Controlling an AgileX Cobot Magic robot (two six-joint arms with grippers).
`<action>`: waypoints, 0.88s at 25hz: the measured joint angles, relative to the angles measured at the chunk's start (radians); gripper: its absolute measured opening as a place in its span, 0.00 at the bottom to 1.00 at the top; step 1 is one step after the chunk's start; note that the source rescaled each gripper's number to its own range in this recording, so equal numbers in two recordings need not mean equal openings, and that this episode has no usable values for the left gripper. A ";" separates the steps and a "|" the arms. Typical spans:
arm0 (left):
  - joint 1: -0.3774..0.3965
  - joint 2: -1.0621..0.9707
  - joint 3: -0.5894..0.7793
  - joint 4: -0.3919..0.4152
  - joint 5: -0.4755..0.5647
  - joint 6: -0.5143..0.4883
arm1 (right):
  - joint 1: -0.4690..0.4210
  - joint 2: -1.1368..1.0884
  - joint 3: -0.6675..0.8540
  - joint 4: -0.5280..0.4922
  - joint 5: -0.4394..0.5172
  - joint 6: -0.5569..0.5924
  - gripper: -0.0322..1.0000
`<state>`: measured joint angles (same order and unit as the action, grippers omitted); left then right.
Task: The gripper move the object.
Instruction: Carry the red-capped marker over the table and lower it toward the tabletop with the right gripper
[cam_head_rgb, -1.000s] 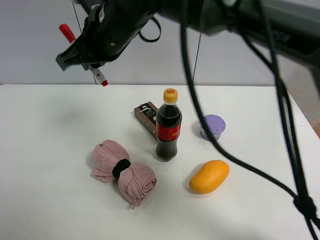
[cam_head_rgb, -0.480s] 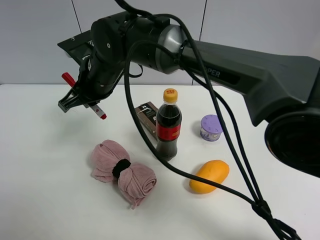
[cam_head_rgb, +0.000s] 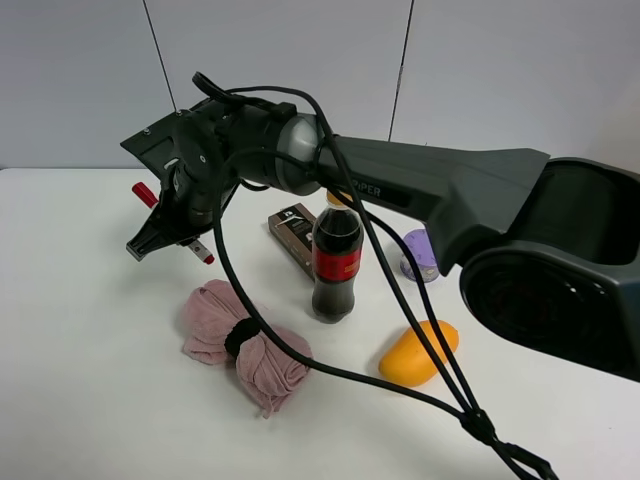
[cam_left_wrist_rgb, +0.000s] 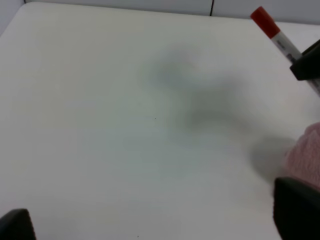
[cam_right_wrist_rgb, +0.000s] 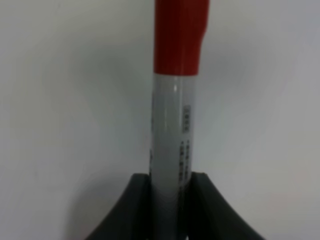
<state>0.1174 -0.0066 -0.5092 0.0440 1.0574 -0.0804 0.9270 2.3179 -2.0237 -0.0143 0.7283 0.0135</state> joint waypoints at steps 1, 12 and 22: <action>0.000 0.000 0.000 0.000 0.000 0.000 | 0.000 0.007 0.000 -0.007 -0.017 0.008 0.03; 0.000 0.000 0.000 0.000 0.000 0.000 | 0.000 0.075 -0.001 -0.154 -0.069 0.123 0.03; 0.000 0.000 0.000 0.000 0.000 0.000 | 0.000 0.138 -0.002 -0.170 -0.074 0.181 0.03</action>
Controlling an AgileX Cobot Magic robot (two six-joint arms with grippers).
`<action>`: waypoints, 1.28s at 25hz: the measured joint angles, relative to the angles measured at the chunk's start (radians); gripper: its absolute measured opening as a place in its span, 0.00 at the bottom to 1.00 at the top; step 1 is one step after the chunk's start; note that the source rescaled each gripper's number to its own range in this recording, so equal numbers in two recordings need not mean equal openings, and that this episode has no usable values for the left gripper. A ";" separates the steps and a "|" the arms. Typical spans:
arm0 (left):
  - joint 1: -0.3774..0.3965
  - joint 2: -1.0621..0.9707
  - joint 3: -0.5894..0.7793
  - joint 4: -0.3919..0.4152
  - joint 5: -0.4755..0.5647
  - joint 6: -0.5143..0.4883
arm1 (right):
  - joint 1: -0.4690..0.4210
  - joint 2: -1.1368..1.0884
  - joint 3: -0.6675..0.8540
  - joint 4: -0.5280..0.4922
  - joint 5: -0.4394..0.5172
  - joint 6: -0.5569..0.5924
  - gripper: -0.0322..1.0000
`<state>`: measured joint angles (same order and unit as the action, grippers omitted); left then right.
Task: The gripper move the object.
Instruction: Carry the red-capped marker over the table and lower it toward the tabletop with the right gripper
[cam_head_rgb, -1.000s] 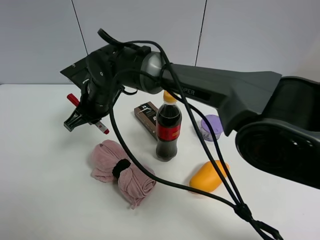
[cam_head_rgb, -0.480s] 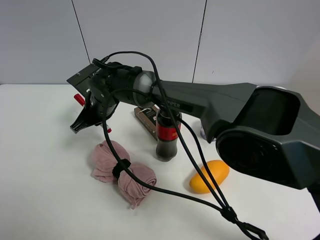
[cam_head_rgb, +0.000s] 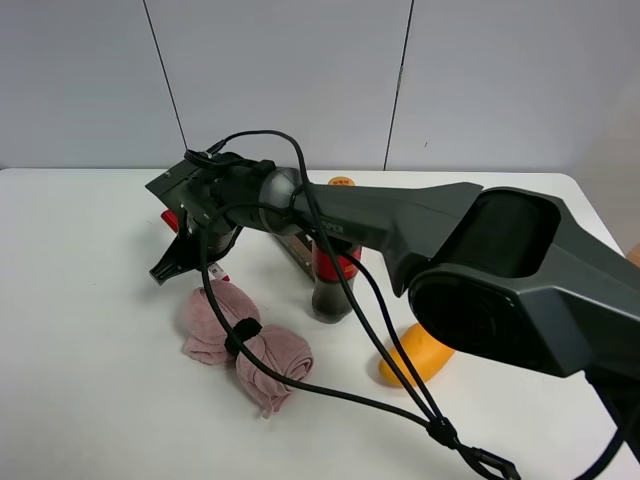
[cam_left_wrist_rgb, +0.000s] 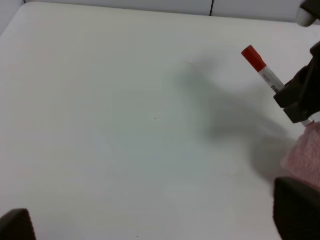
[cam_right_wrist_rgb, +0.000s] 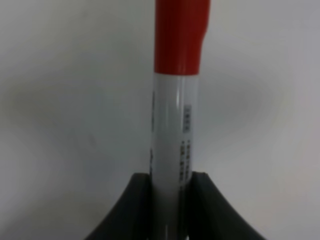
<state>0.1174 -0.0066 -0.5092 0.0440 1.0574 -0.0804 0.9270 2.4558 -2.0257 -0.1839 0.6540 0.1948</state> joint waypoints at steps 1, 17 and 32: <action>0.000 0.000 0.000 0.000 0.000 0.000 | 0.000 0.003 0.000 -0.006 0.000 0.012 0.03; 0.000 0.000 0.000 0.000 0.000 0.000 | -0.015 0.062 0.000 -0.097 0.003 0.115 0.03; 0.000 0.000 0.000 0.000 0.000 0.000 | -0.015 0.062 0.000 -0.116 0.003 0.115 0.54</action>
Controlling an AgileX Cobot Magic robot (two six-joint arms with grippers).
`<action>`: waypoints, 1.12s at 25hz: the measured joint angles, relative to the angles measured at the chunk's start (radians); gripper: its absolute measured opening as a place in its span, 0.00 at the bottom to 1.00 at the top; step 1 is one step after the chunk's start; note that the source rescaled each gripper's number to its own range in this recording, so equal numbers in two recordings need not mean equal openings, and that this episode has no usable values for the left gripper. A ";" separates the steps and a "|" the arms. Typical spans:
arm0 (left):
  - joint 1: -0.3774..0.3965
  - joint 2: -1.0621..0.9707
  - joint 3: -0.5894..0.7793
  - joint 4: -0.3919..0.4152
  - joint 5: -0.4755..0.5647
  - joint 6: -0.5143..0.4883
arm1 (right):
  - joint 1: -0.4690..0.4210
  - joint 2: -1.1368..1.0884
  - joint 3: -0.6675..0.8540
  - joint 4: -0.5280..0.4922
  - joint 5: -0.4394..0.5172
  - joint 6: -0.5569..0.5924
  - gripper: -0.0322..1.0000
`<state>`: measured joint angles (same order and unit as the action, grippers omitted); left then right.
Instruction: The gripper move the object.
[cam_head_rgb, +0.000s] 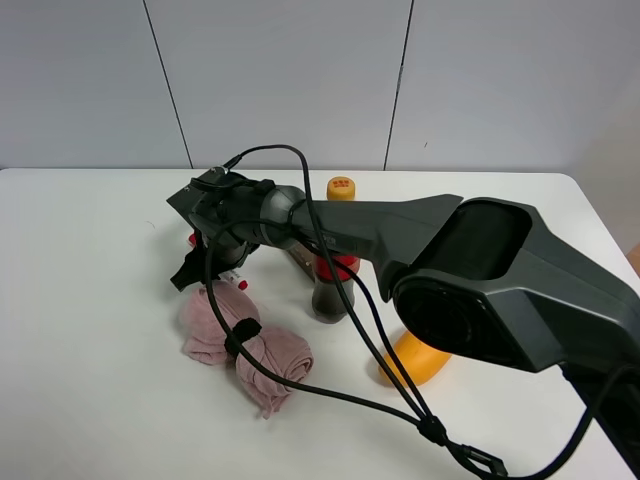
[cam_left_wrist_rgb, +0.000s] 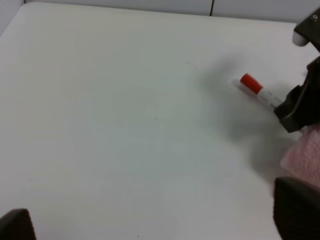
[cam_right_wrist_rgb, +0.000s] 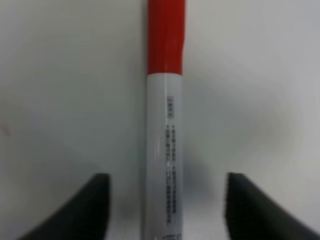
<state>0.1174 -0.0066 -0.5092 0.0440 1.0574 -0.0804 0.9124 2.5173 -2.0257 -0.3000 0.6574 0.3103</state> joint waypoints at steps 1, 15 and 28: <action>0.000 0.000 0.000 0.000 0.000 0.000 | 0.000 0.000 0.000 0.000 0.000 0.000 0.63; 0.000 0.000 0.000 0.000 0.000 0.000 | 0.033 -0.406 0.000 -0.022 0.128 -0.004 0.80; 0.000 0.000 0.000 0.000 0.000 0.000 | 0.050 -0.985 -0.001 -0.296 0.425 -0.030 0.96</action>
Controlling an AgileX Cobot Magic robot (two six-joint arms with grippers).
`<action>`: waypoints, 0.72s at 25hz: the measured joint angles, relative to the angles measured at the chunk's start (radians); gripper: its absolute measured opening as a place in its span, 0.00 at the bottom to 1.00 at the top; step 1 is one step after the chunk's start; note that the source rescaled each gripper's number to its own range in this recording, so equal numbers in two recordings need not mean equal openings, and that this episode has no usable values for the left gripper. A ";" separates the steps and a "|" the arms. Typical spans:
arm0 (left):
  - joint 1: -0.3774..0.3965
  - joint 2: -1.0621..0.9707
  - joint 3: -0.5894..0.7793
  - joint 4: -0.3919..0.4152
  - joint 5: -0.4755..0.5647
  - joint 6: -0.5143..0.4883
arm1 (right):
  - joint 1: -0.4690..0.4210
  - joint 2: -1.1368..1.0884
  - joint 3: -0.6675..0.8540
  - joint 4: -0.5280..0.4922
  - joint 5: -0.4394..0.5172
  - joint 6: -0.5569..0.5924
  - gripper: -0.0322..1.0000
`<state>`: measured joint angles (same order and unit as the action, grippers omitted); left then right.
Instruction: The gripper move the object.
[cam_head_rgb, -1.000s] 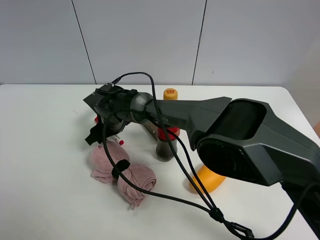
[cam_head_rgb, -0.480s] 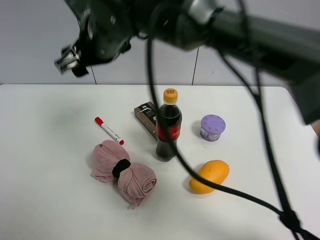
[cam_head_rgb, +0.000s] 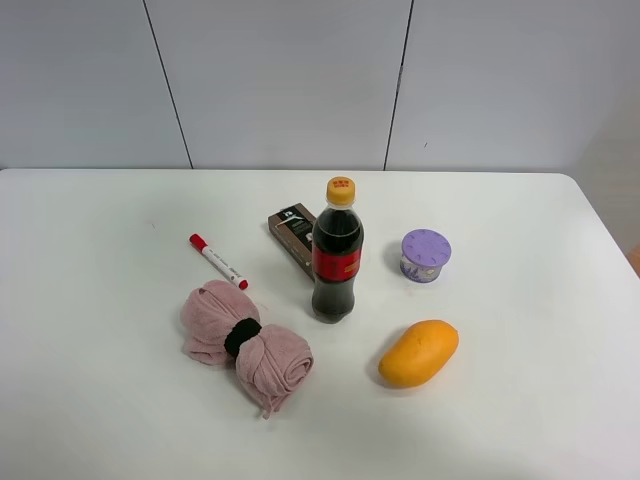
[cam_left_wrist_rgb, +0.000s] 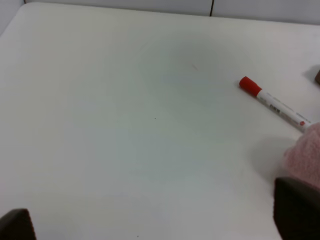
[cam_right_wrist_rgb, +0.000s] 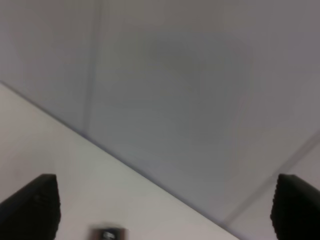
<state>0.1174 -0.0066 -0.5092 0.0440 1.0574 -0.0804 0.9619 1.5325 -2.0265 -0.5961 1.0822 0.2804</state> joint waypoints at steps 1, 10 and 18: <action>0.000 0.000 0.000 0.000 0.000 0.000 | 0.000 -0.033 0.000 -0.023 0.041 -0.008 0.96; 0.000 0.000 0.000 0.000 0.000 0.000 | 0.000 -0.282 -0.002 -0.084 0.134 -0.066 0.96; 0.000 0.000 0.000 0.000 0.000 0.000 | -0.269 -0.454 0.006 0.110 0.136 -0.170 0.96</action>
<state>0.1174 -0.0066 -0.5092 0.0440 1.0574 -0.0804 0.6925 1.0789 -2.0206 -0.4861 1.2177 0.1100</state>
